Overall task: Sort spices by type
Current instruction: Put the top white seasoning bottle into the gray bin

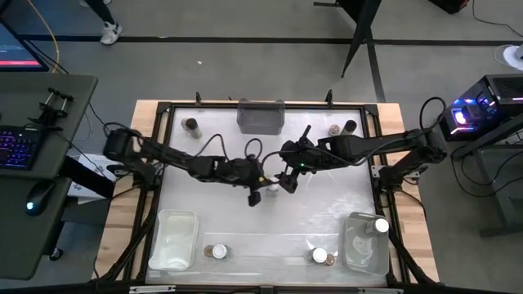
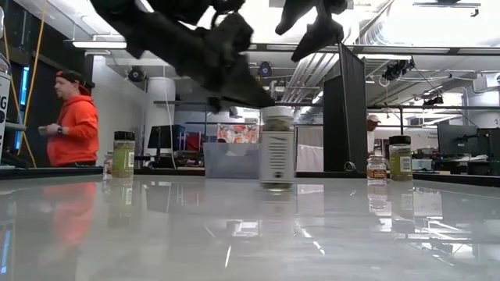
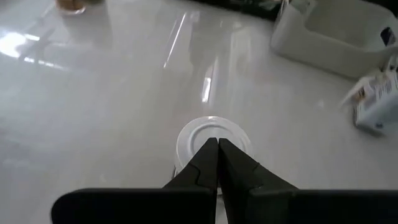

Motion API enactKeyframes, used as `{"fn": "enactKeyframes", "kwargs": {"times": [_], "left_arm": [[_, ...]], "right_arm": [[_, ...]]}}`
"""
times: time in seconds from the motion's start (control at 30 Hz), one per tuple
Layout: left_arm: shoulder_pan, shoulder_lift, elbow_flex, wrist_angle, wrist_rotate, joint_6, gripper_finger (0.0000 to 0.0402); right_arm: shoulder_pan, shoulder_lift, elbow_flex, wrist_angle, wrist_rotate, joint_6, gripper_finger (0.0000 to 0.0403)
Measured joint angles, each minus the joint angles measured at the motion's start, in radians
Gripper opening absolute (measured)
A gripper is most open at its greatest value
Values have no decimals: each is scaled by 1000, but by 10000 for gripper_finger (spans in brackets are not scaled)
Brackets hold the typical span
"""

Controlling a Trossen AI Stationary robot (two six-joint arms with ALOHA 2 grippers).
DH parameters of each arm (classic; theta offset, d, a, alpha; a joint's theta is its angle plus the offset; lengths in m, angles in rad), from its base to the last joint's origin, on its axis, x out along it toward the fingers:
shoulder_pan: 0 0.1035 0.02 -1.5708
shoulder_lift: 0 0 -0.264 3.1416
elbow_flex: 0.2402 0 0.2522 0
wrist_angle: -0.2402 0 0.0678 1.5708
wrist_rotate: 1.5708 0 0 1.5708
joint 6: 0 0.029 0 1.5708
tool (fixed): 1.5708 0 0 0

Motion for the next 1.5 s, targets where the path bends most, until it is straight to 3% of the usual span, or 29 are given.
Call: {"fn": "enactKeyframes", "kwargs": {"times": [0.17,0.3,0.47,0.63,0.73,1.17,1.33,1.5], "left_arm": [[0,94,98,38,0,82,0],[6,86,146,-12,1,121,0],[19,-48,160,-185,-9,187,0],[33,-201,156,-502,-57,259,0],[36,-313,158,-611,-93,253,0],[28,-837,-184,-439,-127,-55,0],[9,-928,-272,-439,-159,-141,0],[3,-940,-296,-439,-181,-170,0]], "right_arm": [[0,-12,0,-5,-4,-2,373],[0,-31,0,-19,-5,-8,373],[2,-44,0,-36,-13,-32,373],[2,-22,0,-6,-111,-53,373],[2,22,0,4,-173,-117,373],[-49,236,0,-24,-282,-317,373],[-50,265,0,-70,-320,-349,373],[-46,306,0,-67,-311,-341,373]]}}
